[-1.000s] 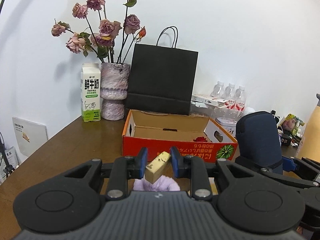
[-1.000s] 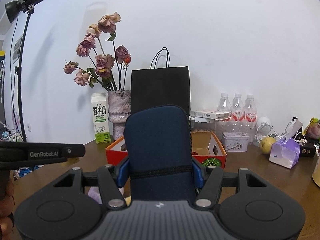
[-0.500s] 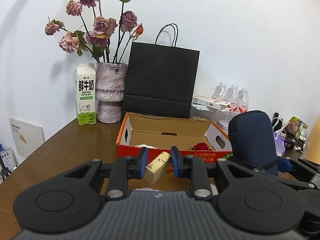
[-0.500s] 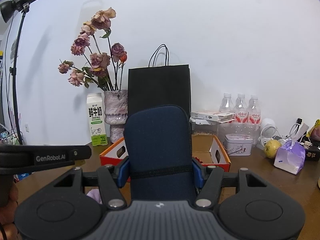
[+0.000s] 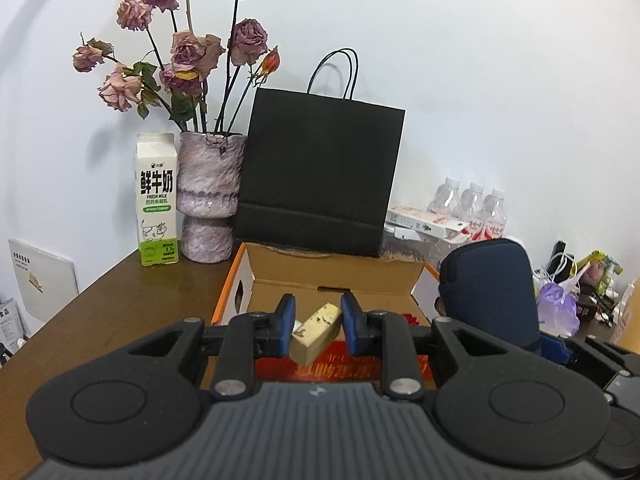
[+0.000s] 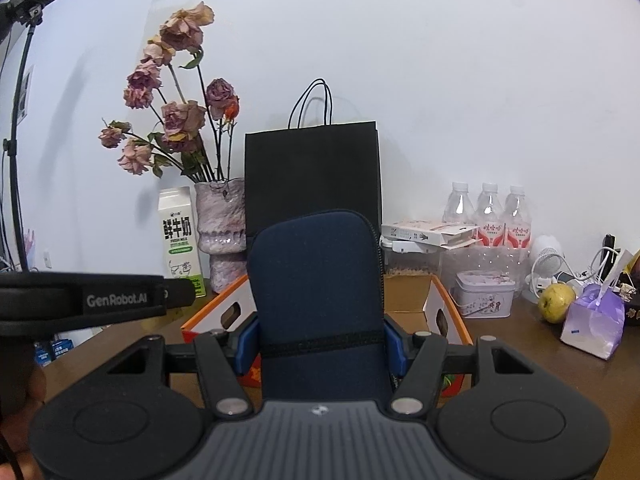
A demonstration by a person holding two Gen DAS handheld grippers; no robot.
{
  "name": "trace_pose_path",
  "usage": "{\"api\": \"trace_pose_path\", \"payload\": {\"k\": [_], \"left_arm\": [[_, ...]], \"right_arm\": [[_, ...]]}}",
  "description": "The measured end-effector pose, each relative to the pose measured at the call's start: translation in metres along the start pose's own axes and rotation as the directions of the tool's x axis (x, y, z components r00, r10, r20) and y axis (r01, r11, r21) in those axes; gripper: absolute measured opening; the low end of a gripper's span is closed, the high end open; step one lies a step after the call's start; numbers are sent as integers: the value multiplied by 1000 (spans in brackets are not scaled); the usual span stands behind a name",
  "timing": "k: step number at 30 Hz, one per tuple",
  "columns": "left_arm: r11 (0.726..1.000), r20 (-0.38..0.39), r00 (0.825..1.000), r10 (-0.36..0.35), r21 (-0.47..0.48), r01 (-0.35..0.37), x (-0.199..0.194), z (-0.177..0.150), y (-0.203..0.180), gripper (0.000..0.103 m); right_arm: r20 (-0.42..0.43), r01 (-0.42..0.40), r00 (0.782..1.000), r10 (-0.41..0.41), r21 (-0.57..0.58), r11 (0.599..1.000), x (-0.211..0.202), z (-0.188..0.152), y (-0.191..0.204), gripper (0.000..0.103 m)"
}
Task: Organize objects
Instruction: 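Carry the yellow block and navy case with both tools toward the red box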
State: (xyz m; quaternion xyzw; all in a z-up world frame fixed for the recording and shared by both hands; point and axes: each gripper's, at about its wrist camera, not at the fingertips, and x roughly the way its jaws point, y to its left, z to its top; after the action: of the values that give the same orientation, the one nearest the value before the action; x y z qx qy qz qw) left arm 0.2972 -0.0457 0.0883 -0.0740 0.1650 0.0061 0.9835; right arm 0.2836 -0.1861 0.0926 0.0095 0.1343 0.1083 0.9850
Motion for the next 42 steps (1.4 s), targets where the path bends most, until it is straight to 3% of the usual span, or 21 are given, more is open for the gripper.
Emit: {"api": "trace_pose_path", "payload": {"k": [23,42], "left_arm": [[994,5,1000,31,-104,-30,84,42,12,25],[989,-80,993,89,-109,-97,151,42,18,25]], "right_arm": [[1,9,1000,-9,78,997,93,42,-15,60],[-75,31,997,-23,101,994,157,46,-33,60]]}}
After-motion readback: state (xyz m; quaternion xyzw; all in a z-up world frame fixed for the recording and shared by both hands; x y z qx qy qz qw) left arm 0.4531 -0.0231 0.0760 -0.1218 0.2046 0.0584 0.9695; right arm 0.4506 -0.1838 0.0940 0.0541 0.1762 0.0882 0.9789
